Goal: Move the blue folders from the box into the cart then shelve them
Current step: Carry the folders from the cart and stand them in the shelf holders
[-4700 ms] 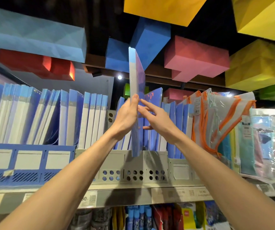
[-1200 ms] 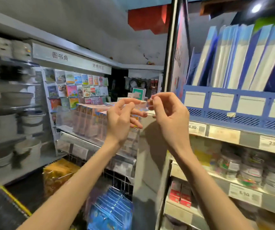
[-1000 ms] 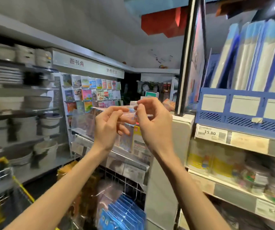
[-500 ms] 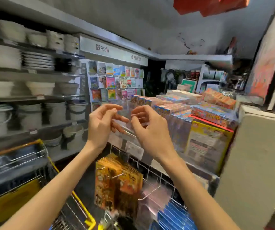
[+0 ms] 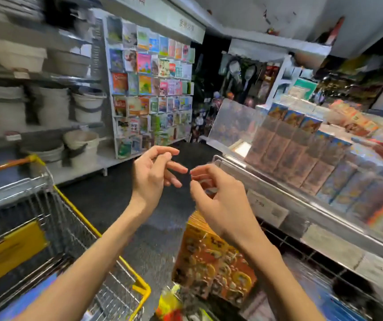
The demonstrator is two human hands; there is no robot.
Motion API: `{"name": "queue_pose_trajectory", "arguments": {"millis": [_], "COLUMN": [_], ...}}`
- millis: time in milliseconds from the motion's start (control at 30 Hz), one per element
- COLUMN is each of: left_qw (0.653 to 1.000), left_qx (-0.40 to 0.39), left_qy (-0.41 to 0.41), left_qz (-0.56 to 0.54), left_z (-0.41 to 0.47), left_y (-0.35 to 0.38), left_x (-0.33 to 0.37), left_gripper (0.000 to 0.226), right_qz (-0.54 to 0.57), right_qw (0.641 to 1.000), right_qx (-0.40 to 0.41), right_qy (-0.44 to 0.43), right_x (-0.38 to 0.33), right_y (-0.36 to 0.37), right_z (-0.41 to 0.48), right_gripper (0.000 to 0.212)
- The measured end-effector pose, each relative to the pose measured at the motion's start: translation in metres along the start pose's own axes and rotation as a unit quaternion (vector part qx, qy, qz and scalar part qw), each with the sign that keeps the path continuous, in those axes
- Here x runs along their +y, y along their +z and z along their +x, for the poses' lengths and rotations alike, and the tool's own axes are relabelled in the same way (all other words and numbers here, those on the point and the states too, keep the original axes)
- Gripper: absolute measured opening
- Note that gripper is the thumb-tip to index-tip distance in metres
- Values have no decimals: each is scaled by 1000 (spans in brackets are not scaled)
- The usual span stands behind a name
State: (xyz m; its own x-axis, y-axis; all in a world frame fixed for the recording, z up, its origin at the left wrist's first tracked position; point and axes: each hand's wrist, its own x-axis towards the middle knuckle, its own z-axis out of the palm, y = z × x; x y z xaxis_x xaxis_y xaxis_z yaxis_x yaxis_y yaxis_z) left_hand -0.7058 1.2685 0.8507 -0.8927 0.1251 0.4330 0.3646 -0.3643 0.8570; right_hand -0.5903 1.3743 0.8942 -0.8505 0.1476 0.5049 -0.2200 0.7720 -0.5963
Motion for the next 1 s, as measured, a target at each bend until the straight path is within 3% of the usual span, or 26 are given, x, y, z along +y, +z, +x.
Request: {"name": "queue_pose_trajectory", "arguments": {"millis": [333, 600, 1000], "left_qw": [981, 896, 799], "left_qx": [20, 130, 188], "left_qy": [-123, -286, -475], "left_qz": [151, 314, 317], "left_z": [12, -31, -75], "left_y": [-114, -227, -364], "left_x": [-68, -118, -266], "left_gripper": [18, 21, 18], "right_qz": [114, 164, 78], "right_qw": [985, 947, 890], "right_qx": [-82, -206, -321], "right_qy": [96, 186, 313], "right_x": [23, 46, 100], "right_y": [144, 280, 422], "right_z": [10, -9, -37], "right_gripper": [14, 24, 26]}}
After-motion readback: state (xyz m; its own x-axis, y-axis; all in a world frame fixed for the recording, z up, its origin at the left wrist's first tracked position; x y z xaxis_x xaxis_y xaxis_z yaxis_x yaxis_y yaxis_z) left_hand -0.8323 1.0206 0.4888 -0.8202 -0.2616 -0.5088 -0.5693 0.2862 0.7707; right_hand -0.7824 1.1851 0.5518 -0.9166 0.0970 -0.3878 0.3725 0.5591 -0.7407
